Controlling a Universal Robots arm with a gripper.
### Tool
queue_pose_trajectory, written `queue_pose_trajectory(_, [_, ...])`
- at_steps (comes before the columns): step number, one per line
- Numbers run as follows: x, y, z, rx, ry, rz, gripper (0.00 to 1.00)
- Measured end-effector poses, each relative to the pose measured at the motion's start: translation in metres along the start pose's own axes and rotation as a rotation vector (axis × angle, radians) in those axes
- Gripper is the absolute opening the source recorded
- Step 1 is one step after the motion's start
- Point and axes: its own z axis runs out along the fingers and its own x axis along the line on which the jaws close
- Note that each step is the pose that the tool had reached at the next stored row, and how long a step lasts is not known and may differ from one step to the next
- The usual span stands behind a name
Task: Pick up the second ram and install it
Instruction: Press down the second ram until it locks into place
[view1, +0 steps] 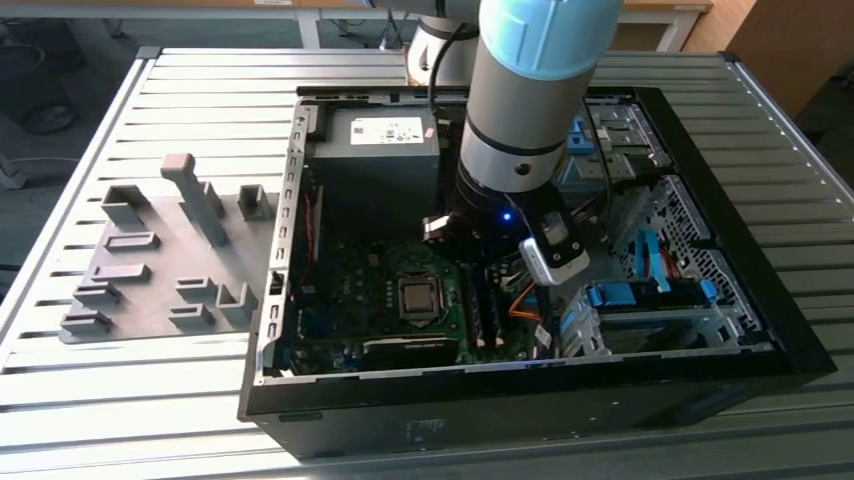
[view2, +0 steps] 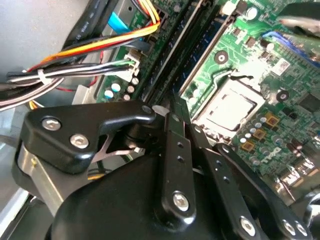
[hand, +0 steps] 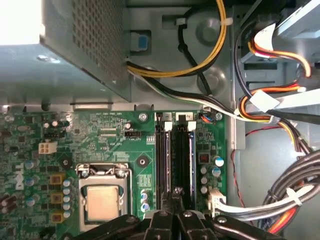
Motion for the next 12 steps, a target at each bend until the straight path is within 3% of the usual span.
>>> queue_pose_trajectory(4, [0.0000,0.0001,-0.0048,0.0003,0.0001,0.000,0.11])
queue_pose_trajectory(12, [0.0001,0.0001,-0.0051,0.0003,0.0001,0.000,0.11])
